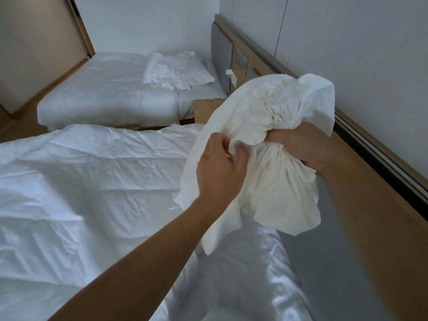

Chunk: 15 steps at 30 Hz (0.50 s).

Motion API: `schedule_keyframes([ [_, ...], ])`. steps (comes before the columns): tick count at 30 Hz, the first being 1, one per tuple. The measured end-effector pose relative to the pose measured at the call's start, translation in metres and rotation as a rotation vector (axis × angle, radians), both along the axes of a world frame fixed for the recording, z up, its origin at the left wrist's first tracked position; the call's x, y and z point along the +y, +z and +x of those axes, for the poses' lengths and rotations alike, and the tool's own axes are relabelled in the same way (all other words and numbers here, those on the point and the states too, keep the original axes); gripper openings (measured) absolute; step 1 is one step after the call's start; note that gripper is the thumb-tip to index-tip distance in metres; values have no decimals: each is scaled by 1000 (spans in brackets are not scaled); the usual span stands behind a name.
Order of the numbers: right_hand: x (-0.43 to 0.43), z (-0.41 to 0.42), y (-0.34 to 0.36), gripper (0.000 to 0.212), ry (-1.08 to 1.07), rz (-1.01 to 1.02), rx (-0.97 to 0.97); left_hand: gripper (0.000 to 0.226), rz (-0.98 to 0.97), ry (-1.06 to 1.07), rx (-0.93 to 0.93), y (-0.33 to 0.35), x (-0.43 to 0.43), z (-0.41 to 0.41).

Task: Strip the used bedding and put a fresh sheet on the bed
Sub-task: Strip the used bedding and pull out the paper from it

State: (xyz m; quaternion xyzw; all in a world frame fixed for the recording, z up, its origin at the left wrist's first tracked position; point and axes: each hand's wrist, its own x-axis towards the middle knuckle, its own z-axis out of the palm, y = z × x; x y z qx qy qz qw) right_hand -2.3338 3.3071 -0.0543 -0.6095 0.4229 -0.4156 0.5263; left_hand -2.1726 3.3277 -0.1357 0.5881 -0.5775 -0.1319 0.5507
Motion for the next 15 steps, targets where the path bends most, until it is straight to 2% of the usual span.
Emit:
schedule_keyframes([
  [4, 11, -4, 6, 29, -35, -78, 27, 26, 84, -25, -60, -3, -12, 8],
  [7, 16, -4, 8, 31, -48, -124, 74, 10, 206, -77, -56, -15, -12, 10],
  [9, 16, -5, 9, 30, -72, -137, 87, 21, 297, -113, -33, -22, -13, 20],
  [12, 14, -6, 9, 28, -125, -155, 119, 38, 411, -47, -100, -34, -12, 45],
  [15, 15, -3, 8, 29, -115, -169, 155, 25, 456, -105, -89, -38, -4, 46],
])
